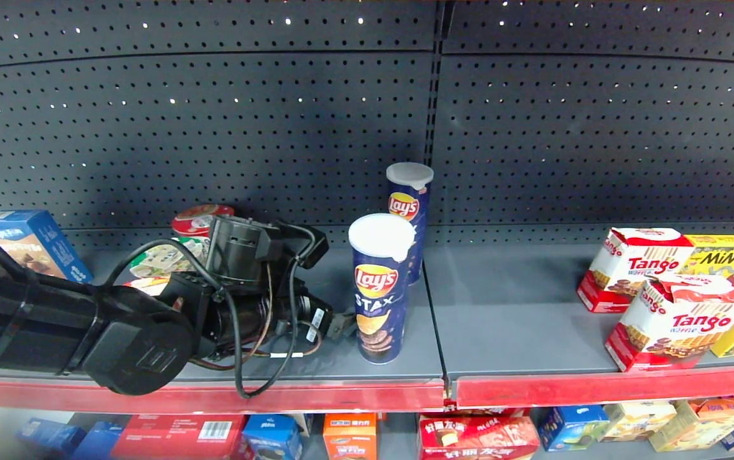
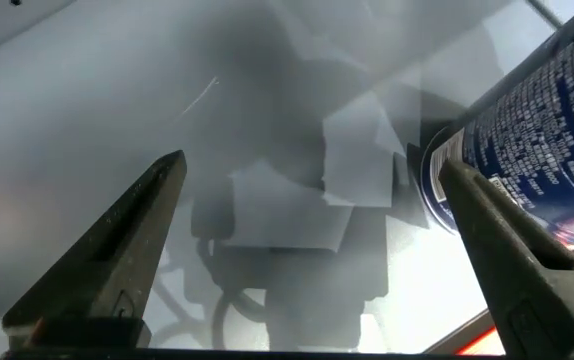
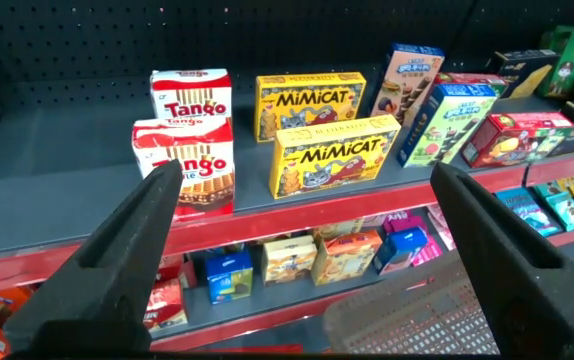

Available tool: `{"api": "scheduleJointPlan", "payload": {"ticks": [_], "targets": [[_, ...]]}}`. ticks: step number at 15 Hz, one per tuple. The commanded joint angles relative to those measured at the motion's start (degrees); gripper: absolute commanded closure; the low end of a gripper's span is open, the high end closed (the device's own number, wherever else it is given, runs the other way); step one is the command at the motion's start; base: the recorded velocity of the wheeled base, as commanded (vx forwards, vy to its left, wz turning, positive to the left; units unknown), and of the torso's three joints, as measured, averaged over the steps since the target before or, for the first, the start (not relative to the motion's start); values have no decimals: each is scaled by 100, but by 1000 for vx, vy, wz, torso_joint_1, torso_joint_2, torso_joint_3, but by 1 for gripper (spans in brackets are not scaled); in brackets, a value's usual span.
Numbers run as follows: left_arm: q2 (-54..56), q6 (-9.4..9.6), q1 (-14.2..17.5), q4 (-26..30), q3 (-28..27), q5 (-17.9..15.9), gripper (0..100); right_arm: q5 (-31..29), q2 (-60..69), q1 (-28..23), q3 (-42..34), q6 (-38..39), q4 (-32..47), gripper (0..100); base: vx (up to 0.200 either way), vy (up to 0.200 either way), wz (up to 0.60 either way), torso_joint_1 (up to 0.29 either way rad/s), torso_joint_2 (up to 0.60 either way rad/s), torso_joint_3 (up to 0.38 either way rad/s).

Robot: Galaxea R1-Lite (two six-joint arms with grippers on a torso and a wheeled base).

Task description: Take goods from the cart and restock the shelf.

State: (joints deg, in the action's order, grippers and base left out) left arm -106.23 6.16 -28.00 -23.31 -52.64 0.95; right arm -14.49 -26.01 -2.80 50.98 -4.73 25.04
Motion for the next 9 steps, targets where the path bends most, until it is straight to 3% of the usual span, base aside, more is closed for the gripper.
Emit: {"api": "scheduleJointPlan", "payload": {"ticks": [1,7,8,9], "targets": [[-12,0,-30,-7,-27,10,0,-1,-18,-1,0,-2,1,0,0,0,0,0,0,0],[-91,-9,-153,2,-124,63,0,-1,-9,-1,0,-2,1,0,0,0,0,0,0,0],[-100,-36,-197,2,-133,107,0,-1,-9,-1,0,-2,1,0,0,0,0,0,0,0],[-135,-185,-267,2,-177,160,0,-1,-9,-1,0,-2,1,0,0,0,0,0,0,0]]}}
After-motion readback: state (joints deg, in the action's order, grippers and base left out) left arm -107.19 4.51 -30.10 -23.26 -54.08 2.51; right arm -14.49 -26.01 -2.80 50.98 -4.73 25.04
